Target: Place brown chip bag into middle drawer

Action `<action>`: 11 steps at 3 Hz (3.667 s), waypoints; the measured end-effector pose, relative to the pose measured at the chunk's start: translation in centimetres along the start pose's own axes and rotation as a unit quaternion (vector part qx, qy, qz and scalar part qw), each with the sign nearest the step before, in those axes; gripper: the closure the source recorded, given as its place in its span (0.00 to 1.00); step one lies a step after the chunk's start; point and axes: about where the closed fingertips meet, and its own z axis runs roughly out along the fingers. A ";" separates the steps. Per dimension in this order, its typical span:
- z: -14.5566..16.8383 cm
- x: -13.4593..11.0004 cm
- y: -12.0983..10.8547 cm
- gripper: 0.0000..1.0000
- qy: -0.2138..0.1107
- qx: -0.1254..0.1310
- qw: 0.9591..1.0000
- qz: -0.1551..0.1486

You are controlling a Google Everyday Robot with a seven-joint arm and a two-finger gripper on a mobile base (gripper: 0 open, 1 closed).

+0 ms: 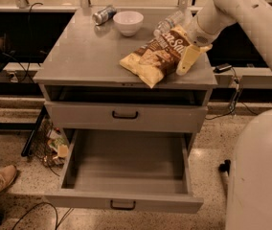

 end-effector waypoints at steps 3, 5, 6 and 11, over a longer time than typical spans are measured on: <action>-0.9 0.0 -1.5 0.74 -0.040 0.016 0.998 0.044; -12.6 -1.9 -0.5 1.00 -0.135 0.072 0.986 0.060; -12.3 -1.9 -0.2 1.00 -0.135 0.065 0.987 0.063; -11.3 -6.2 13.4 1.00 -0.227 -0.093 0.960 0.137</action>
Offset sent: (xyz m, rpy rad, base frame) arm 0.0201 -0.0097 -0.0027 0.0786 0.0130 -0.0604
